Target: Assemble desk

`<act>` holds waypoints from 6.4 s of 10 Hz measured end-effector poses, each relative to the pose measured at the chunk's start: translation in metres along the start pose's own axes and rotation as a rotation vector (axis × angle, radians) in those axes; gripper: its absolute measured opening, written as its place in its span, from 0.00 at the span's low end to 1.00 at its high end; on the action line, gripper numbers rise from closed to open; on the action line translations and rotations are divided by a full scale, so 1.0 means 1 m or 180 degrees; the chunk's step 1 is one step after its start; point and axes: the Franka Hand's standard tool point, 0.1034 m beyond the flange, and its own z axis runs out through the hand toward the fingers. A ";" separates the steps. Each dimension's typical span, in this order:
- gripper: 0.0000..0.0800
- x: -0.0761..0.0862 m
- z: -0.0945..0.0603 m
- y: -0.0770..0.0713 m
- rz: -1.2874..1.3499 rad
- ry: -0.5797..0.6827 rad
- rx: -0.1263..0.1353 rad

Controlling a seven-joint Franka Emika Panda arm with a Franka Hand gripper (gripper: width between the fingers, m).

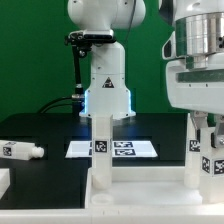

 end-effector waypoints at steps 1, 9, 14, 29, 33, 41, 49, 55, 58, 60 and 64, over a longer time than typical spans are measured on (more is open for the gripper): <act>0.36 -0.003 0.000 0.002 0.0968 -0.0114 0.0082; 0.81 -0.005 0.001 0.003 -0.1547 -0.0101 0.0084; 0.81 -0.008 0.000 -0.002 -0.3261 0.0054 0.0000; 0.36 -0.005 0.002 -0.004 0.1582 -0.0191 -0.0057; 0.72 -0.004 0.000 -0.004 0.1535 -0.0194 -0.0052; 0.81 0.009 -0.043 0.001 0.1199 -0.0299 0.0067; 0.81 0.082 -0.077 0.041 0.0366 -0.0412 0.0287; 0.81 0.186 -0.072 0.120 0.0161 -0.0481 0.0299; 0.81 0.182 -0.069 0.119 0.0142 -0.0478 0.0278; 0.81 0.182 -0.067 0.122 0.0144 -0.0501 0.0241; 0.81 0.206 -0.037 0.175 0.0357 -0.0853 -0.0295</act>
Offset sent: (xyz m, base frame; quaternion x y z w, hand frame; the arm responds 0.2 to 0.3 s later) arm 0.0000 0.0000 0.0000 0.0000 0.0000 0.0000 1.0000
